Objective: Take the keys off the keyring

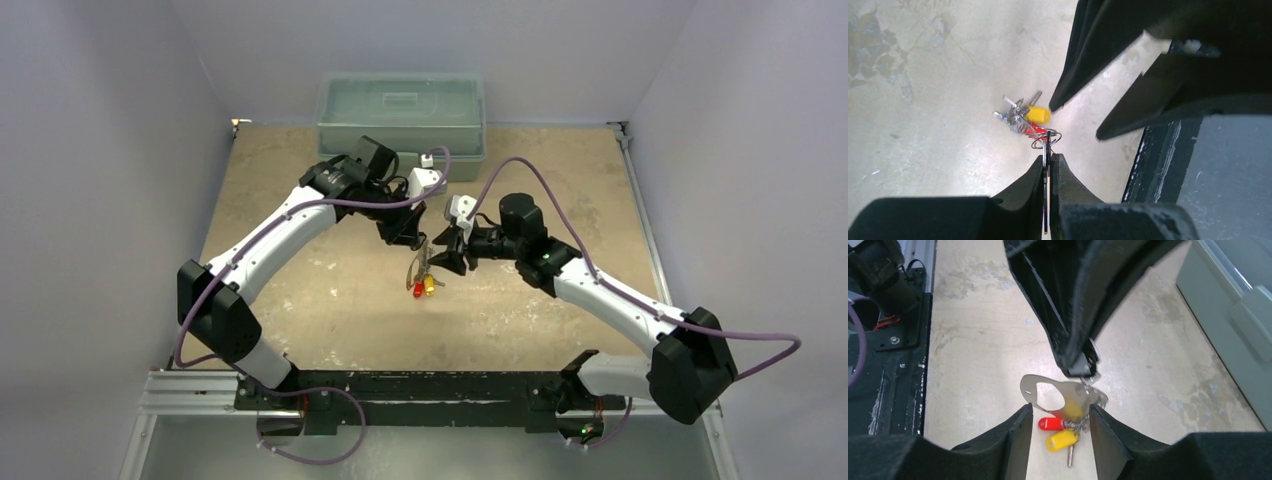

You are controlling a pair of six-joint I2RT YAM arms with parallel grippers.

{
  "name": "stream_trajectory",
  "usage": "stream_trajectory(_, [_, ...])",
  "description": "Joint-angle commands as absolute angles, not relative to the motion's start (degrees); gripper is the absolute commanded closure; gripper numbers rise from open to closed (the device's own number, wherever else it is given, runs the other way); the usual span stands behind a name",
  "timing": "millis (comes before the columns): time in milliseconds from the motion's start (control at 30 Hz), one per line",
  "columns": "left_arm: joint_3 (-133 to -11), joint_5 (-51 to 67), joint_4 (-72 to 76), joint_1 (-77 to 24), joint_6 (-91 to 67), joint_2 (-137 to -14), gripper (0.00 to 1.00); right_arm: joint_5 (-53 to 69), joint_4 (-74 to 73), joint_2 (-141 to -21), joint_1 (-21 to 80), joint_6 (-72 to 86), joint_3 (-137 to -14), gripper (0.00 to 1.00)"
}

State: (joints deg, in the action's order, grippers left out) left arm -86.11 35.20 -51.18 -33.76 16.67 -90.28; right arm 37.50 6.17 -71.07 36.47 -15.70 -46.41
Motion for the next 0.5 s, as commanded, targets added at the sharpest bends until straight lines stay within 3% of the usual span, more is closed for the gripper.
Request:
stream_trajectory(0, [-87.7, 32.24, -52.29, -33.35, 22.93, -88.81, 1.0, 38.15, 1.15, -67.07, 33.79, -15.03, -48.58, 0.49])
stream_trajectory(267, [-87.66, 37.29, -51.94, -33.4, 27.57, -88.22, 1.0, 39.33, 0.18, -64.93, 33.03, -14.53, -47.88, 0.2])
stream_trajectory(467, [-90.89, 41.48, -57.22, -33.32, 36.24, -89.07, 1.0, 41.0, 3.96, -64.61, 33.03, -13.21, -46.22, 0.21])
